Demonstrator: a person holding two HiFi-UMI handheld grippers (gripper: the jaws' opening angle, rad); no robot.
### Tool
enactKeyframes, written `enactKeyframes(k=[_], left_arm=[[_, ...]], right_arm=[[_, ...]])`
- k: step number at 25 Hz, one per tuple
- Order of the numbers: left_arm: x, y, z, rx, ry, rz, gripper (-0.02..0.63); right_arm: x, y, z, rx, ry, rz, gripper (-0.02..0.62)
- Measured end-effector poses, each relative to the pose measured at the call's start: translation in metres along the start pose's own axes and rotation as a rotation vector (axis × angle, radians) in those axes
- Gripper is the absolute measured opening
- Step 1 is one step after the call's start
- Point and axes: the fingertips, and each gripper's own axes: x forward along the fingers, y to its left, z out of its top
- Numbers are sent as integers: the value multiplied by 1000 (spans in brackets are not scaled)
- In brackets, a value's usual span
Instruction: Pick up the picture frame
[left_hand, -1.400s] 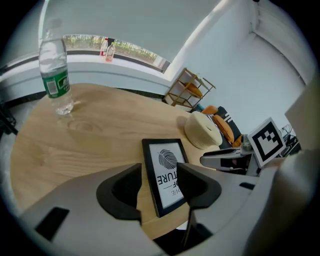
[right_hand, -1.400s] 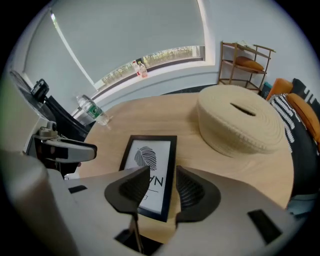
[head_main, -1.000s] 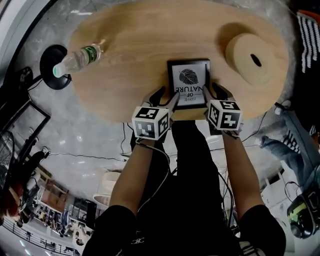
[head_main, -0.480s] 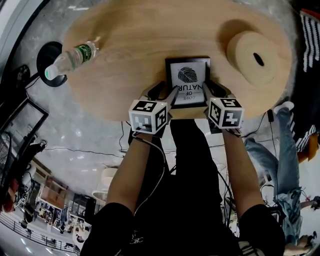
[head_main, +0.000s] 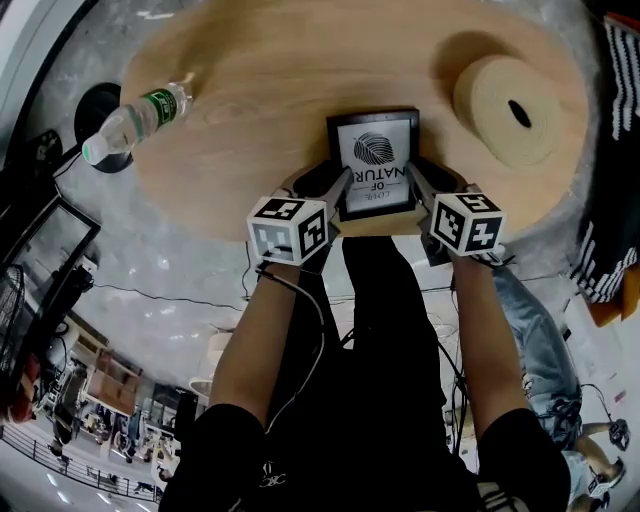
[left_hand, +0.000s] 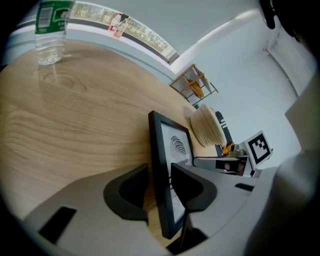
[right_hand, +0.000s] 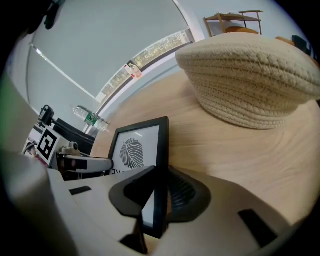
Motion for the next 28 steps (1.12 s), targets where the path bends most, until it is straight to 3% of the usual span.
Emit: enactKeyframes(k=[2,8,13,19,24,28], left_arm=[[0,-2,0,-2,2,-9,117],[-12,-7,9,11,-14,-40,110],[-45,-36,43,60,-62,-71,107],[-150,-99,87,73,-145,-135,98],[-236,-121,151,161,-242,-157,95],[-318,-153,164,214,-310,-136,95]], right_arm=[[-1,1,0,-12,-3,-2,89],[-13,14,8,-39,-50,-20,89],[-54,40,41,-83,-126,-59,91],[-145,116,78,-68,-203,-38,92],[-191,195,142,-169,-294,-10,92],[-249,259,156,-231,-345,-8,92]])
